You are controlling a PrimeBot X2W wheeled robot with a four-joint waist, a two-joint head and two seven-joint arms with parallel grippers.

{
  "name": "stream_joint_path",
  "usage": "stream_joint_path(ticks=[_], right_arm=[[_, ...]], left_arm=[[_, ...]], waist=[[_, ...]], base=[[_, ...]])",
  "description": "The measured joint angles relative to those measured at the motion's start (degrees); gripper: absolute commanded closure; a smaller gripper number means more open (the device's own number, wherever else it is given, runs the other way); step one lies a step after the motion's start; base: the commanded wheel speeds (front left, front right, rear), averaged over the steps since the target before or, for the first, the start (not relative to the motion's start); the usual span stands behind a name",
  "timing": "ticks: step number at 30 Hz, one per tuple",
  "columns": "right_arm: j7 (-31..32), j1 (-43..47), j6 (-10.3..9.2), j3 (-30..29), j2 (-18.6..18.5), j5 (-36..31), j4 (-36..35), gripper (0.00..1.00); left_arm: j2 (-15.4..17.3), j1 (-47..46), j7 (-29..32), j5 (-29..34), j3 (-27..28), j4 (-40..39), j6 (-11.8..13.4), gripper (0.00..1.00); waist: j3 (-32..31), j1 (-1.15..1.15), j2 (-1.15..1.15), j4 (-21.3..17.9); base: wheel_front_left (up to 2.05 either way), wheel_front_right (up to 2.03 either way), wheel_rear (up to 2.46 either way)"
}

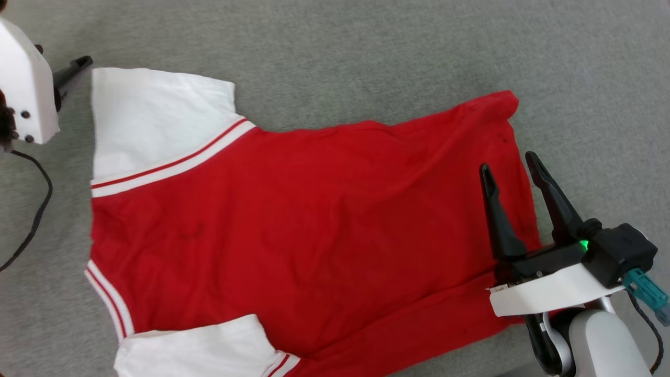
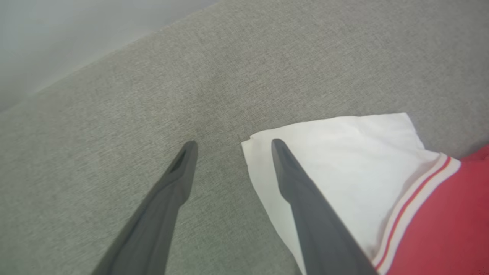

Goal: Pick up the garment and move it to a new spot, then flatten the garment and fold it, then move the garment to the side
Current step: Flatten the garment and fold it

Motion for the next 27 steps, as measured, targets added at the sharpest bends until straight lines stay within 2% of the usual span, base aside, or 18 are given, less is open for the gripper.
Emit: stream_joint_path(ticks=[3,6,10,14,15,16,17,21,27], right_arm=[[-0.8,-0.6,0.0,0.2,0.1,0.0,1.2,0.0],[-1.4,-0.7,0.0,0.6,0.1,0.4,2.2,0.0],[-2.0,-1.2,0.0,0.8,0.2,1.3,3.1,0.0],[-2.4,-1.7,0.0,0.9,0.2,1.6,3.6,0.0],[-2.4,-1.8,0.0,0.9,0.2,1.6,3.8,0.0],[-2.5,-1.8,0.0,0.8,0.2,1.6,3.9,0.0],[-2.5,-1.8,0.0,0.7,0.2,1.6,4.0,0.0],[-2.1,-2.0,0.0,0.0,0.2,0.8,4.7,0.0],[0.5,-2.0,0.0,-1.1,0.2,-1.5,4.5,0.0]], left_arm=[[0.2,-2.7,6.3,-3.5,-0.7,2.0,0.0,0.0],[0.8,-3.8,10.5,-4.2,-2.1,3.2,0.0,0.0],[1.5,-4.7,13.3,-3.7,-4.1,4.3,0.0,0.0],[1.8,-5.6,13.0,-2.4,-5.5,5.4,0.0,0.0],[1.7,-5.6,13.0,-2.6,-5.7,5.6,0.0,0.07],[1.5,-5.6,13.1,-3.1,-6.0,5.7,0.0,0.58],[1.5,-5.6,13.2,-3.5,-6.2,5.6,0.0,1.0],[0.2,-5.4,10.4,-4.6,-7.2,5.8,0.0,1.0],[-0.1,-4.3,1.5,-4.7,-8.5,5.4,0.0,1.0]], waist=[[1.3,0.0,0.0,-1.5],[2.4,0.0,0.0,-2.6],[3.4,-0.01,0.0,-3.5],[4.0,-0.01,0.0,-3.8],[4.0,-0.01,0.0,-3.7],[4.0,-0.01,0.0,-3.7],[3.9,-0.01,0.0,-3.5],[3.3,-0.01,0.0,-2.7],[0.4,-0.01,0.0,-1.1]], base=[[0.0,0.0,0.0],[0.0,0.0,0.0],[0.0,0.0,0.0],[0.0,0.0,0.0],[0.0,0.0,0.0],[0.0,0.0,0.0],[0.0,0.0,0.0],[0.0,0.0,0.0],[0.0,0.0,0.0]])
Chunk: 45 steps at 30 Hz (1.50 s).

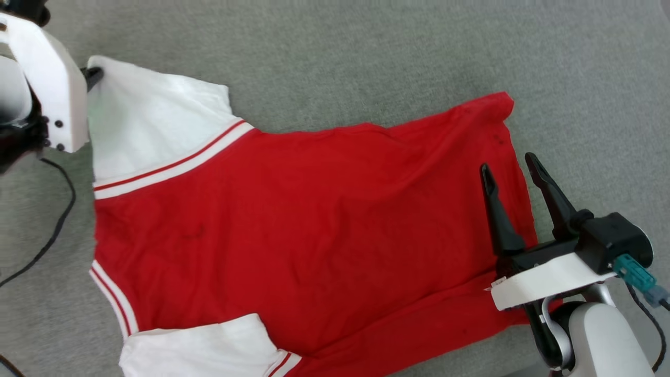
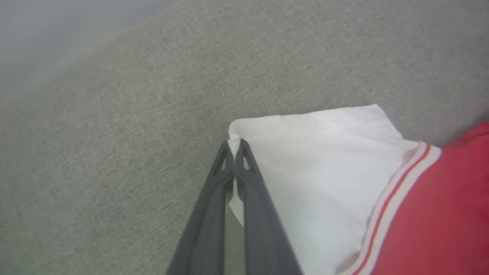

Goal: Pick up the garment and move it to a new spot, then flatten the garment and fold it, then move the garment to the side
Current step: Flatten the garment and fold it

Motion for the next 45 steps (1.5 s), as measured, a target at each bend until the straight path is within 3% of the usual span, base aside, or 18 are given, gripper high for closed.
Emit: stream_joint_path(ticks=[3,7,13,21,25,35,45], right_arm=[[3.0,0.1,0.0,-0.1,-1.0,-0.6,-0.7,0.0],[9.7,0.2,0.0,-0.8,-5.1,-0.2,-2.1,0.0],[26.3,-3.0,0.01,-2.1,-13.8,2.3,-2.6,0.0],[48.4,-13.0,0.0,-2.8,-23.5,11.5,-0.5,0.0],[55.4,-18.2,0.0,-3.0,-24.3,13.9,2.1,0.0],[64.7,-20.1,0.0,-1.2,-25.2,11.5,10.1,0.0],[62.6,-18.5,0.0,-1.3,-25.8,11.1,12.4,0.0]], left_arm=[[-0.2,0.9,-4.9,-0.5,-0.7,-2.0,0.0,1.0],[0.0,3.3,-9.8,-0.9,-1.7,-5.5,0.0,1.0],[0.6,7.1,-15.4,-0.5,-1.7,-12.9,0.1,1.0],[1.2,11.8,-19.2,2.8,-2.4,-26.4,2.9,1.0],[2.1,13.0,-19.7,3.8,-2.5,-31.8,4.0,1.0],[0.4,14.9,-21.8,5.2,-4.1,-37.2,4.8,1.0],[0.4,15.2,-22.9,5.1,-4.1,-37.0,4.8,1.0]], waist=[[-2.0,0.0,0.0,1.2],[-4.8,0.0,0.0,3.2],[-7.5,-0.01,0.0,7.1],[-7.4,-0.01,0.0,11.9],[-6.0,0.0,0.0,13.8],[-4.0,-0.01,0.0,18.4],[-3.0,-0.02,0.0,20.0]], base=[[0.0,0.0,0.0],[0.0,0.0,0.0],[0.0,0.0,0.0],[0.0,0.0,0.0],[0.0,0.0,0.0],[0.0,0.0,0.0],[0.0,0.0,0.0]])
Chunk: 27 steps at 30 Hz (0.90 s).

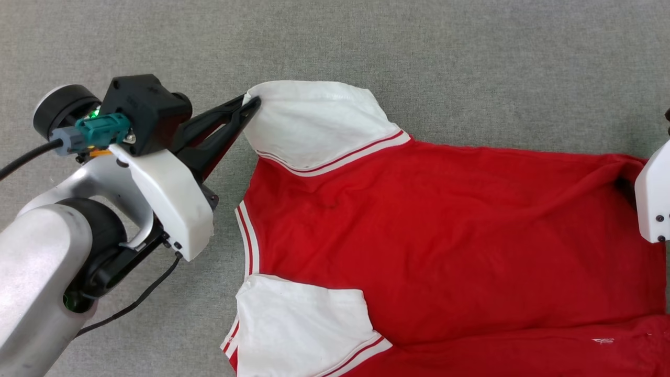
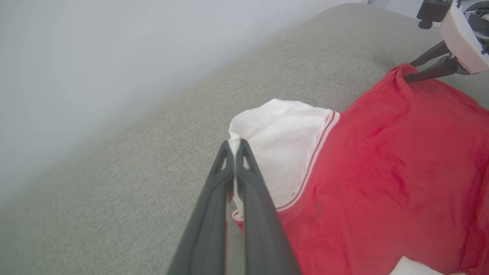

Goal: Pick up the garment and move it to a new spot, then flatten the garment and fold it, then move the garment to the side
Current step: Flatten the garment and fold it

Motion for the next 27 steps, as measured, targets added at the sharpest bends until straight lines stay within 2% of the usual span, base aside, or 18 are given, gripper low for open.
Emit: stream_joint_path(ticks=[1,2,3,4,11,15,21,27], right_arm=[[-0.6,0.0,0.0,0.3,-0.1,-0.2,0.3,0.0],[-1.5,0.0,0.01,0.7,-0.2,-0.5,0.5,0.46],[-2.4,0.0,0.01,0.9,-0.3,-0.7,0.9,0.59],[-3.7,0.0,0.03,0.9,-0.3,-0.7,1.5,1.0],[-11.8,-0.3,0.03,2.1,0.8,-0.5,5.6,1.0],[-14.8,0.5,0.02,0.7,1.7,1.1,7.0,1.0],[-19.9,5.7,0.02,-1.7,2.4,1.6,4.9,1.0],[-23.1,13.5,0.02,-5.5,3.4,2.4,-0.5,1.0]], left_arm=[[0.0,0.1,-0.2,0.0,0.1,0.2,0.0,1.0],[0.0,0.2,-0.3,-0.2,0.1,0.3,0.0,1.0],[0.0,0.4,-0.4,-0.4,0.1,0.5,0.0,1.0],[0.0,0.7,-0.8,-0.4,0.1,0.9,0.0,1.0],[0.2,4.0,-3.5,-1.0,0.7,4.0,1.2,1.0],[0.5,7.1,-5.2,-1.9,1.4,5.6,2.3,1.0],[1.2,13.4,-7.7,-3.4,1.8,5.4,4.7,1.0],[2.7,22.0,-9.4,-5.1,1.9,2.6,8.0,1.0]], waist=[[0.1,-0.01,0.0,0.0],[0.1,-0.01,0.0,0.1],[0.1,0.0,0.0,0.1],[0.0,0.0,0.0,0.1],[-3.3,0.0,0.0,-0.4],[-6.6,0.0,0.0,-0.9],[-12.1,0.0,0.0,-1.6],[-16.7,0.0,0.0,-2.2]], base=[[0.0,0.0,0.0],[0.0,0.0,0.0],[0.0,0.0,0.0],[0.0,0.0,0.0],[0.0,0.0,0.0],[0.0,0.0,0.0],[0.0,0.0,0.0],[0.0,0.0,0.0]])
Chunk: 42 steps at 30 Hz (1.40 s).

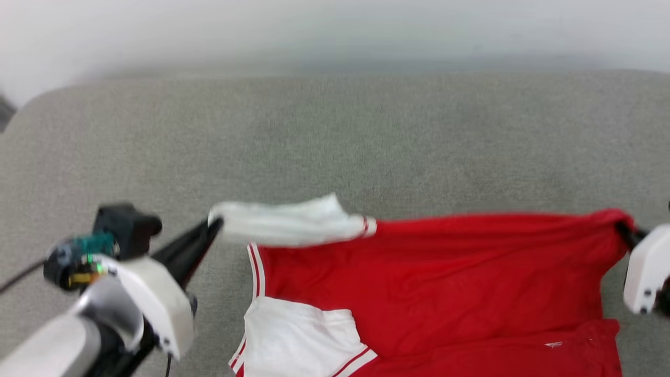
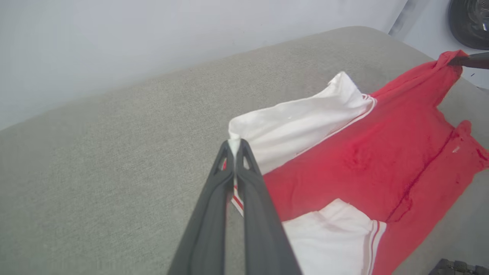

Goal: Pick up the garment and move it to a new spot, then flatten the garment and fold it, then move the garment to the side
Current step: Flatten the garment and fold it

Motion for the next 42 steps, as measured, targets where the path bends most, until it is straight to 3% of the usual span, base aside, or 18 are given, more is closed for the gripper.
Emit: stream_joint_path(ticks=[7,10,15,32,33,34,35,42], right_arm=[[-0.1,11.9,-0.01,-2.3,2.4,1.7,-7.9,1.0],[-0.1,15.9,-0.01,-3.2,3.1,2.5,-9.5,1.0],[1.0,20.0,-0.01,-2.4,3.0,2.9,-9.8,1.0],[1.4,21.6,-0.02,3.5,-0.8,0.2,-5.6,1.0],[1.4,21.6,-0.02,3.7,-0.6,0.4,-5.3,0.16],[1.4,21.6,-0.02,3.7,-0.6,0.5,-5.0,0.0],[1.1,21.6,-0.02,3.7,-0.4,0.6,-4.8,0.0],[0.9,21.5,-0.02,3.3,-0.4,2.6,-7.7,0.0]], left_arm=[[1.2,10.9,-1.6,-2.4,-1.3,-3.1,3.3,1.0],[1.2,14.7,-1.4,-4.0,-2.9,-3.1,3.4,1.0],[0.9,17.8,0.1,-4.8,-6.3,0.3,1.5,1.0],[-6.1,15.6,0.7,-3.9,-12.0,13.2,-3.9,1.0],[-6.5,15.5,0.7,-3.8,-12.3,13.8,-4.1,1.0],[-6.7,15.5,0.6,-3.7,-12.7,14.3,-4.2,0.46],[-6.9,15.5,0.1,-3.3,-12.7,14.8,-4.2,0.0],[-7.8,14.2,-5.0,0.2,-11.4,15.9,-2.7,0.0]], waist=[[-2.5,0.0,0.0,0.2],[-2.5,0.0,0.0,0.7],[-1.9,0.0,0.0,1.0],[-0.9,0.01,0.0,1.7],[-1.1,0.01,0.0,1.7],[-1.3,0.0,0.0,1.7],[-1.5,0.01,0.0,1.7],[-2.2,0.01,0.0,1.7]], base=[[0.0,0.0,0.0],[0.0,0.0,0.0],[0.0,0.0,0.0],[0.0,0.0,0.0],[0.0,0.0,0.0],[0.0,0.0,0.0],[0.0,0.0,0.0],[0.0,0.0,0.0]])
